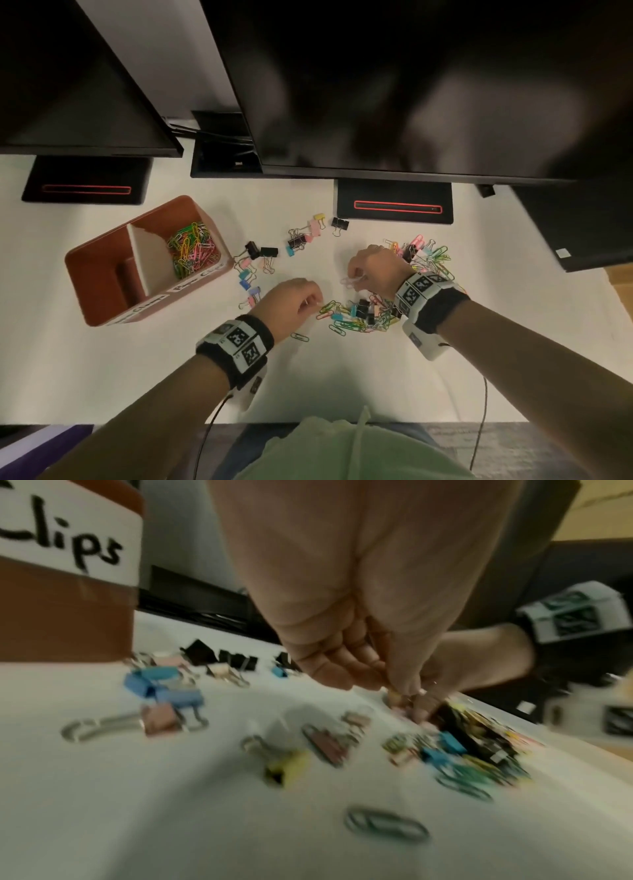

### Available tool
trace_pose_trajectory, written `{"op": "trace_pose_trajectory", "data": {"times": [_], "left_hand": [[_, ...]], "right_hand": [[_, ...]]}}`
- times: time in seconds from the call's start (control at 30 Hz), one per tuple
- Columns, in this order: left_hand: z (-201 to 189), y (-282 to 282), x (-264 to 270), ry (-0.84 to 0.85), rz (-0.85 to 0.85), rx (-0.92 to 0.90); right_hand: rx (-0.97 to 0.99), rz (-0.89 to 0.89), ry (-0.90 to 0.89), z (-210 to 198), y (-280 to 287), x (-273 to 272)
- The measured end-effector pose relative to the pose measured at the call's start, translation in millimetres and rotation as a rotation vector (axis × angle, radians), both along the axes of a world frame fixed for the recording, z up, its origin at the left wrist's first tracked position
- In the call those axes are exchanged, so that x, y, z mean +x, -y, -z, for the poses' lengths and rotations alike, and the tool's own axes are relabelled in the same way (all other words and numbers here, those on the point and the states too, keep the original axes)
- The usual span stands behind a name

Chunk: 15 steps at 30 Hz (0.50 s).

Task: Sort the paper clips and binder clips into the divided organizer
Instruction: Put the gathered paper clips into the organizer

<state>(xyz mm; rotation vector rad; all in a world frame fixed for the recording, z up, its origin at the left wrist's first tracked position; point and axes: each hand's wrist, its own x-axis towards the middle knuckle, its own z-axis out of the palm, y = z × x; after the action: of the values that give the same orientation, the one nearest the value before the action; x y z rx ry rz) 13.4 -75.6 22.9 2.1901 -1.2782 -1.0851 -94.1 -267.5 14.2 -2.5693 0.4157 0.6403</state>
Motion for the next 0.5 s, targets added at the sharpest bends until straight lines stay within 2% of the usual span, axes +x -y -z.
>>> {"op": "trace_pose_trajectory", "data": {"times": [0.07,0.13,0.27,0.4,0.5], "left_hand": [[4.8,-1.1,-17.4,-0.011,0.023,0.048],[15.6,0.5,-29.7,0.008,-0.023,0.078],[31.7,8.1,-36.3,0.143,-0.044,0.035],[38.2,12.5,-33.5,0.238,-0.007,-0.005],[39.4,15.7,-27.6,0.290,0.045,0.005]], "right_hand": [[0.024,0.006,-0.025,-0.5,1.6,2.5],[0.014,-0.018,-0.069,-1.2,2.0,5.4],[-0.031,-0.093,-0.113,-0.9,0.9,9.4],[-0.042,-0.130,-0.091,-3.2,1.4,8.2],[-0.001,-0.094,0.013,-10.5,3.5,2.1]]}}
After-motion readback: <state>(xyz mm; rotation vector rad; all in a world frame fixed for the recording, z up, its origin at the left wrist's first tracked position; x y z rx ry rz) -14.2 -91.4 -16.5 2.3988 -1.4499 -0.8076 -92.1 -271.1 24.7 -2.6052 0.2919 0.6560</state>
